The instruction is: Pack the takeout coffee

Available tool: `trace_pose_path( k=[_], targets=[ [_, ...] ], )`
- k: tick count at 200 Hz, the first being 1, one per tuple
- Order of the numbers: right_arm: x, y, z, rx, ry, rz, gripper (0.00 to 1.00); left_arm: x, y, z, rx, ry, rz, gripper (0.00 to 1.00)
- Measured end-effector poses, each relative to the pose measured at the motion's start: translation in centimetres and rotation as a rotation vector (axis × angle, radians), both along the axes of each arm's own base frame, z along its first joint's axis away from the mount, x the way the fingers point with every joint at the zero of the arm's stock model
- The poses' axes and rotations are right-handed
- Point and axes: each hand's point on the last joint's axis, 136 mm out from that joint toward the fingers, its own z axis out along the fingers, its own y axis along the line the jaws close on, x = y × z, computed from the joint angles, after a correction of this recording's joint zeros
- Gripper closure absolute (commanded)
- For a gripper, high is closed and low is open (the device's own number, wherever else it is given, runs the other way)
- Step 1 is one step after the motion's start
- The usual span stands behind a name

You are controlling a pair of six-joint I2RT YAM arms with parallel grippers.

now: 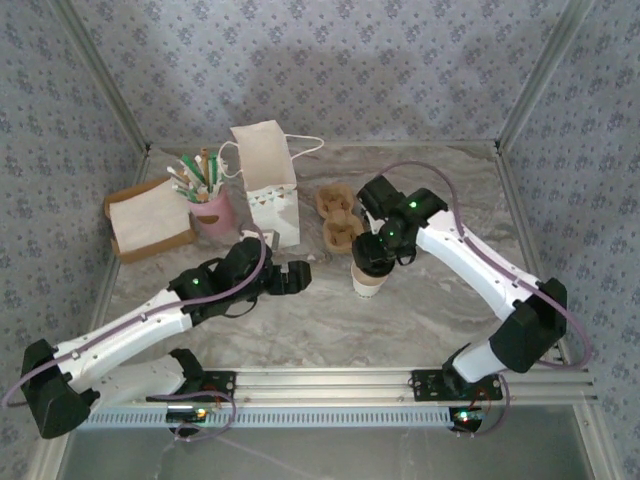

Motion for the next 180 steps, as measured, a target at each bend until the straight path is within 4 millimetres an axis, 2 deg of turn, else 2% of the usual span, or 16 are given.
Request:
trace_pose_path(
  k=[28,136,180],
  targets=[
    [-0.1,0.4,-0.8,-0.022,0.019,0.006,0.25,-0.1,0.5,-0.9,0.006,0.022,0.014,0.00],
    [-0.5,0.7,-3.3,-0.074,0.078,0.013,0.25,0.1,-0.6,-0.5,-0.041,0.028,-0.009,0.00],
    [-0.7,0.6,-3.7,-0.080,0.087,0.012,0.25,0.1,-0.9,-0.8,-0.045,0.035,-0.017,0.00]
  ],
)
